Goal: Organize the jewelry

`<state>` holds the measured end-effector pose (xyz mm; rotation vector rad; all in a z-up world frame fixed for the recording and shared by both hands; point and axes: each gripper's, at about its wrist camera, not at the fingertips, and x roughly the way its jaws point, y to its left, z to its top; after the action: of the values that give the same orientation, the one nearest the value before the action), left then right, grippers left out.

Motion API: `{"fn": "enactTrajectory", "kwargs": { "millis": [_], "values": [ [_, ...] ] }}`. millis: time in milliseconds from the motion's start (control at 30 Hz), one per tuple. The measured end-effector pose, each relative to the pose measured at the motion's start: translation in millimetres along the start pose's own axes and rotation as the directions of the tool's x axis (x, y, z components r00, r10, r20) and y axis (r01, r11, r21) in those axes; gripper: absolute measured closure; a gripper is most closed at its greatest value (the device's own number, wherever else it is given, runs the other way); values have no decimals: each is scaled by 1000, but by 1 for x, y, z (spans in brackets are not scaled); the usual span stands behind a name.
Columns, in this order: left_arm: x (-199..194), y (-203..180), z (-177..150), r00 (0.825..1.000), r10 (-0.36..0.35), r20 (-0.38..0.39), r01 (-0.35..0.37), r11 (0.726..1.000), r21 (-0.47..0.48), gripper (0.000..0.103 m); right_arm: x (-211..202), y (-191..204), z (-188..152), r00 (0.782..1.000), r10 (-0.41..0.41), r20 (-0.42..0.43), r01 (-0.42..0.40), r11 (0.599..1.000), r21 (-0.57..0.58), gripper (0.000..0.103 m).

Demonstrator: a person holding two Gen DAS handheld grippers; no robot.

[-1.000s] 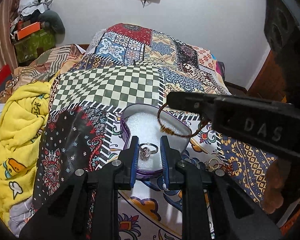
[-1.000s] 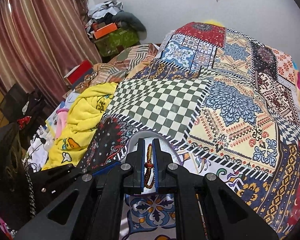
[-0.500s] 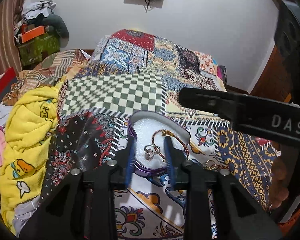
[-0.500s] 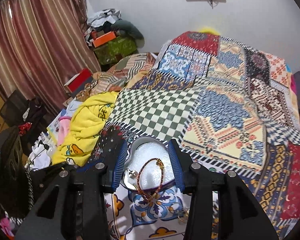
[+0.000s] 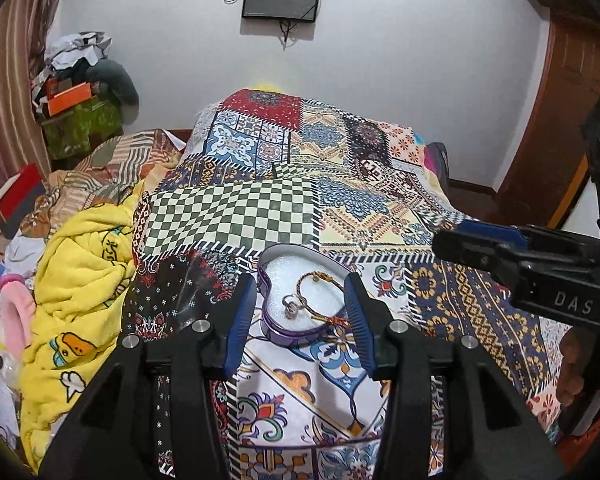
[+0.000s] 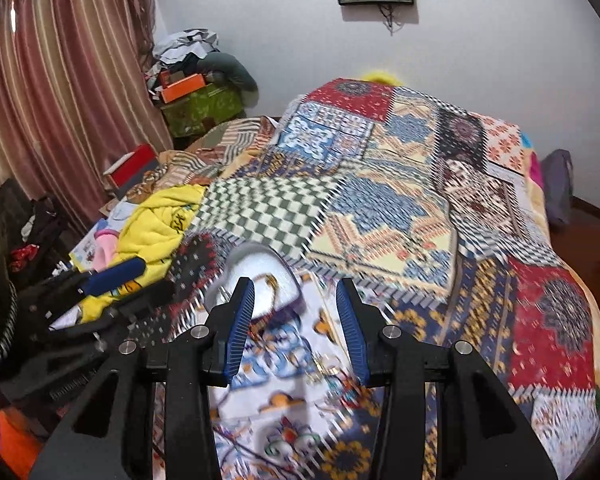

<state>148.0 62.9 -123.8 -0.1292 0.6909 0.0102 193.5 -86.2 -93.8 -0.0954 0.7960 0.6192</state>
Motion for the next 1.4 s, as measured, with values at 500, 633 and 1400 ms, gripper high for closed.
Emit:
{"fn": "enactTrajectory", "kwargs": {
  "millis": [500,633,1400],
  "values": [
    [1,-24,-30,993,-49,-111,50,999,8,58,-16,-46,-59,990,-98,-103,106,992,74,64],
    [11,-32,-44,985,-63,-161,65,998,9,58,-12,-53,-72,987,-91,-136,106,989,103,64],
    [57,-43,-71,956,-74,-286,84,996,22,58,52,-49,-95,969,-43,-243,54,998,38,75]
  ]
}}
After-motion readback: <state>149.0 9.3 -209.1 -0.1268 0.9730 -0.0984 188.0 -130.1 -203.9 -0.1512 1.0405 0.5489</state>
